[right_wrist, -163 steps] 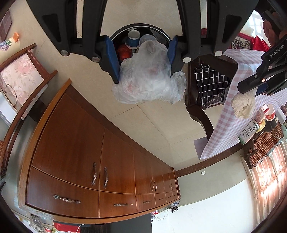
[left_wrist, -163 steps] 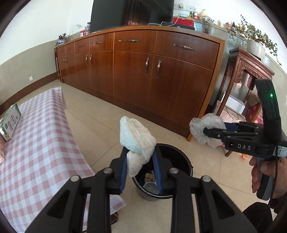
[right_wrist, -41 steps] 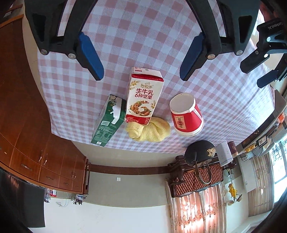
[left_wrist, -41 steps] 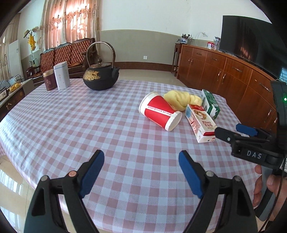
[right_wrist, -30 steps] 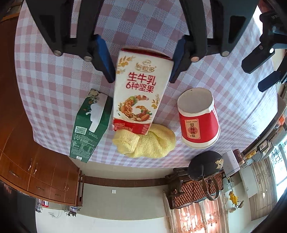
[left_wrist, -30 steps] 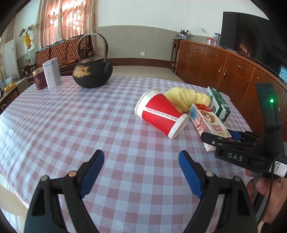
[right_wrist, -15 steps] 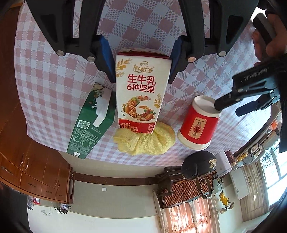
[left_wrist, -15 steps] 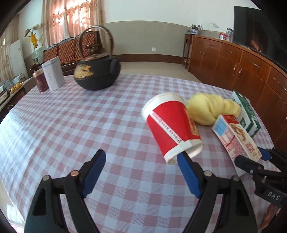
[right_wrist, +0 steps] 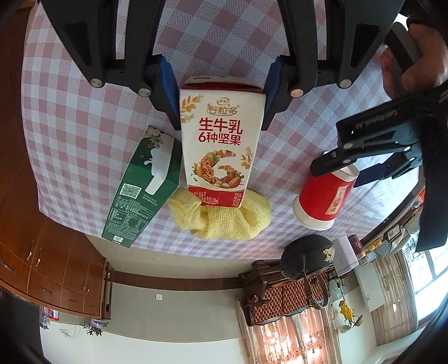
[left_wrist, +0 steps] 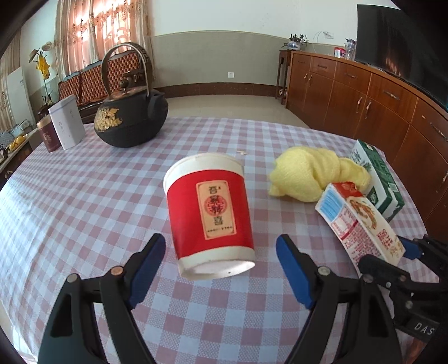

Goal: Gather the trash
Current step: 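Grasp the printed milk carton with the right gripper while the left gripper grasps the red paper cup, then carry the milk carton and red cup in both grippers over the black bin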

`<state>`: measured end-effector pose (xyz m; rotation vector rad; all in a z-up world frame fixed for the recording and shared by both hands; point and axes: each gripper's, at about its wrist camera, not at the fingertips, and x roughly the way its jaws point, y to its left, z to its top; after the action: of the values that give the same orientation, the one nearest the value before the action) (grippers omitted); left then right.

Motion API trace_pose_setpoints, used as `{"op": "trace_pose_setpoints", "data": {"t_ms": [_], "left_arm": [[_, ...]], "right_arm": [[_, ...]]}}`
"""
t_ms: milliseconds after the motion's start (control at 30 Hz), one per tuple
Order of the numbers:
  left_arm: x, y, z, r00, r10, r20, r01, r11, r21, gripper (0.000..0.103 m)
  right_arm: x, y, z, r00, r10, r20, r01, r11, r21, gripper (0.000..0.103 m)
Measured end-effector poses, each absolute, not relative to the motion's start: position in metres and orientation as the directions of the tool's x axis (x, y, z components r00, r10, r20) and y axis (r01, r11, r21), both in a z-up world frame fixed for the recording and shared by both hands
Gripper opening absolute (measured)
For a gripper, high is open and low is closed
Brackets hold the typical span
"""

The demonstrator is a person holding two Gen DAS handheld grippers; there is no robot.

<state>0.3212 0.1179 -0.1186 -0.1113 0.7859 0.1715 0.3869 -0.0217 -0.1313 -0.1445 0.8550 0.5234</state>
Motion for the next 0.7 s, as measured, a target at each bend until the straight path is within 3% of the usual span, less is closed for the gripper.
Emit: {"op": "trace_pose_setpoints", "data": {"t_ms": [33,100,367,700], "left_arm": [[0.324,0.119,-0.119,0.69,0.118,-0.714,-0.197,0.98,-0.027,0.077],[0.328,0.122,-0.121,0.675,0.104,-0.73,-0.186,0.982,-0.032,0.062],[0.288,0.122,-0.112,0.719,0.08,-0.691,-0.165,0.985,-0.057,0.058],[0.229,0.099,-0.083,0.769,0.049,-0.637,-0.127,0.989,-0.076,0.057]], "right_arm": [[0.387,-0.021,-0.131,0.536,0.383,-0.752,-0.499,0.863,0.084,0.055],[0.387,-0.02,-0.131,0.533,0.383,-0.755,-0.505,0.86,0.08,0.054],[0.369,-0.019,-0.128,0.546,0.367,-0.753,-0.51,0.859,0.048,0.053],[0.319,-0.033,-0.095,0.623,0.373,-0.687,-0.495,0.869,0.023,0.053]]}}
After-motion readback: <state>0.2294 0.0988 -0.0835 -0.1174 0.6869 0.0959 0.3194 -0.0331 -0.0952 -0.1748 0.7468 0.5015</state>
